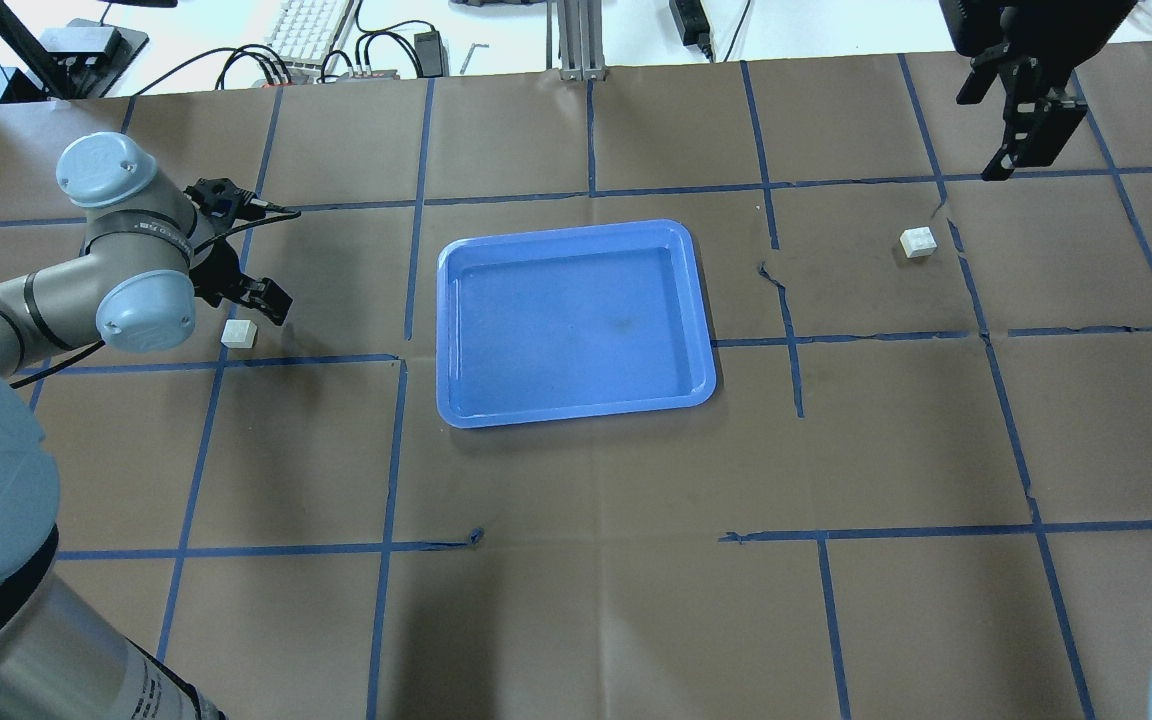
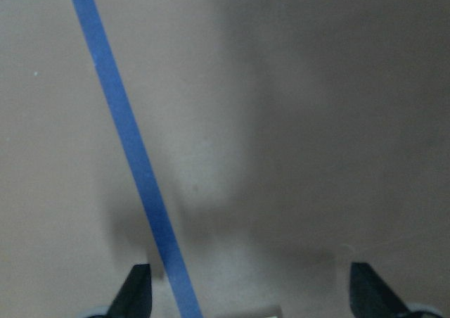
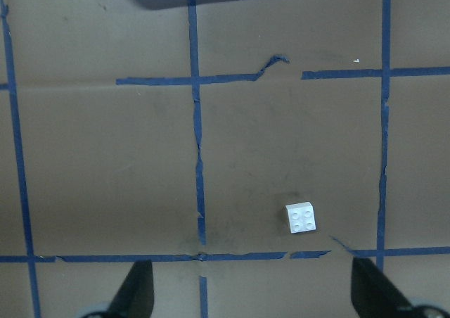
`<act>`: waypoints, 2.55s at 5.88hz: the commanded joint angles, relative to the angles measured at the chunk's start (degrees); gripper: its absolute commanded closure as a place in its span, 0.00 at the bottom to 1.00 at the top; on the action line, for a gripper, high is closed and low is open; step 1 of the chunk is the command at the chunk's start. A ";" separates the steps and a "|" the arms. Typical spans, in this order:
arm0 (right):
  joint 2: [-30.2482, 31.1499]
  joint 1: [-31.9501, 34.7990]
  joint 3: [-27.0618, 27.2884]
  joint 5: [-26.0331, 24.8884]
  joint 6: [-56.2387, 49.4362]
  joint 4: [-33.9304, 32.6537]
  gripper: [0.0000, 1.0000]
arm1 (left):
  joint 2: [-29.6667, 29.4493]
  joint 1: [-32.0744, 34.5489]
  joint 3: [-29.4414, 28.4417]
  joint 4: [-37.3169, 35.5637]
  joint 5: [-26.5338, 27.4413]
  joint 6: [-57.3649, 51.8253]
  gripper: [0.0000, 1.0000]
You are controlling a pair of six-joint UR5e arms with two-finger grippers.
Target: Assemble white blocks and place on blue tray
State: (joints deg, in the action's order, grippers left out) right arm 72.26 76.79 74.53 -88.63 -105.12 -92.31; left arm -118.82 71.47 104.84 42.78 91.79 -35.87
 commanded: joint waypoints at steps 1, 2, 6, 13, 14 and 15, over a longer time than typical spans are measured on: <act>-8.69 -2.34 -9.46 1.61 -5.80 0.82 0.00 | 2.36 -1.59 0.89 6.41 -0.03 0.27 0.18; -9.76 -4.17 -9.40 5.19 -5.89 0.91 0.00 | 1.76 -1.69 0.72 6.70 0.05 1.32 0.60; -23.89 -13.49 -8.35 29.54 -27.45 1.17 0.00 | 3.42 4.24 -1.30 7.14 0.93 0.11 1.00; -27.26 -15.88 2.20 35.11 -34.63 -1.82 0.00 | 1.33 38.92 -4.73 5.65 0.93 -23.98 1.00; -27.43 -15.97 2.20 34.76 -33.59 -1.82 0.00 | -1.12 38.92 -4.73 1.91 1.11 -23.90 1.00; -27.70 -15.97 2.20 34.67 -33.49 -1.82 0.01 | -1.93 38.92 -4.82 1.52 1.20 -23.81 1.00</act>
State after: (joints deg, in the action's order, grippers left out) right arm 44.80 60.85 76.73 -53.81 -138.90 -94.12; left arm -119.56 110.36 100.10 45.43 92.87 -59.67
